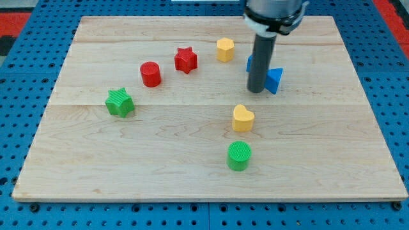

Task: Move the green circle to the left of the board

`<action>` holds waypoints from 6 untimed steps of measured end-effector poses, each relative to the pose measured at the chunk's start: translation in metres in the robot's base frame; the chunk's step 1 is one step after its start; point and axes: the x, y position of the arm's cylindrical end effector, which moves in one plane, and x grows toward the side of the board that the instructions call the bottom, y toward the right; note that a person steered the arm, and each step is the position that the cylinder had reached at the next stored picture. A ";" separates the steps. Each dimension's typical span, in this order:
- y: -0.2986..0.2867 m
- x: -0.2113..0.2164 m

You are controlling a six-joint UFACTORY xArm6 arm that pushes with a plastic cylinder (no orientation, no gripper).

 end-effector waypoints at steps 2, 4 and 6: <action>-0.015 0.076; 0.010 0.127; -0.078 0.157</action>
